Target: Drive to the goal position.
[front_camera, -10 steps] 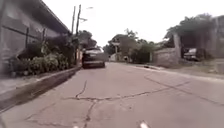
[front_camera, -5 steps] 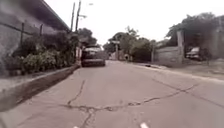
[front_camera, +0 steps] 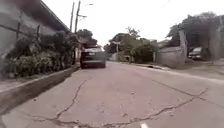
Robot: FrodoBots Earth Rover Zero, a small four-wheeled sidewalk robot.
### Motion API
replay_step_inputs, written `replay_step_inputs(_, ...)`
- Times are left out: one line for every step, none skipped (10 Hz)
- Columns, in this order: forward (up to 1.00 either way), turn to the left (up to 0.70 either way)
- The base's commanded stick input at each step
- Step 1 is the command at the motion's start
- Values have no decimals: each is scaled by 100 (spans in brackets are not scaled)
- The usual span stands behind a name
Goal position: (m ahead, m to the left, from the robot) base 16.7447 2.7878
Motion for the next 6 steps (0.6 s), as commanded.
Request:
replay_step_inputs(70,0)
replay_step_inputs(70,-4)
replay_step_inputs(70,-23)
replay_step_inputs(70,-32)
replay_step_inputs(70,-11)
replay_step_inputs(70,0)
